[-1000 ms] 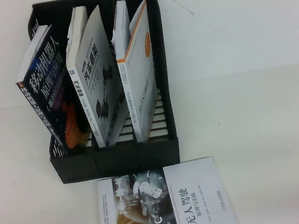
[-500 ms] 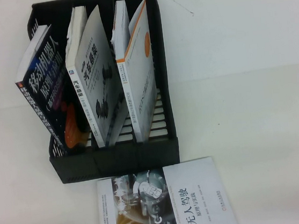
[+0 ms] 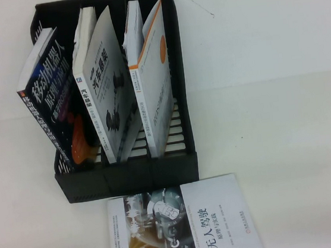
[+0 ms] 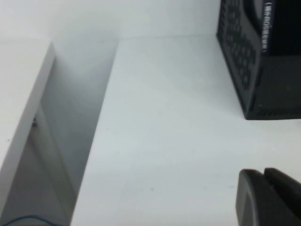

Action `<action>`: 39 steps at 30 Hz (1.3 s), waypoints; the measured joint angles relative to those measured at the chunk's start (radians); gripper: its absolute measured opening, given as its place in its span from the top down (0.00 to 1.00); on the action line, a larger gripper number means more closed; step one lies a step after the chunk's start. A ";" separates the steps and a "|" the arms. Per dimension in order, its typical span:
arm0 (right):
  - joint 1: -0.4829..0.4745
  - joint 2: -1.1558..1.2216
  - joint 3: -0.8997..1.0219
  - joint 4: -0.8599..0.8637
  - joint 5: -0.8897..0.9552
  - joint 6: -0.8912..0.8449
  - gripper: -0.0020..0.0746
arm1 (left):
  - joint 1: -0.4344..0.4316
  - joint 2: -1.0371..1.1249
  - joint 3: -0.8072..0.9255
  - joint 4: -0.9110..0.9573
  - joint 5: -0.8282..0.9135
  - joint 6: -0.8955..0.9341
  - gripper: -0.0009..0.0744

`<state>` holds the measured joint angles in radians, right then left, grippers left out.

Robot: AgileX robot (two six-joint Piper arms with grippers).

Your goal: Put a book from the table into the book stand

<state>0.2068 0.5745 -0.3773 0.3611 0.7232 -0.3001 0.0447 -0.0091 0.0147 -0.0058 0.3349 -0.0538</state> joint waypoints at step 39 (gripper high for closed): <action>-0.031 -0.138 0.066 -0.014 -0.148 0.004 0.98 | -0.080 -0.002 0.000 0.000 0.000 0.003 0.99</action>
<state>0.1754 0.4368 -0.3114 0.3475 0.5750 -0.2964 -0.0352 -0.0114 0.0147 -0.0058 0.3349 -0.0511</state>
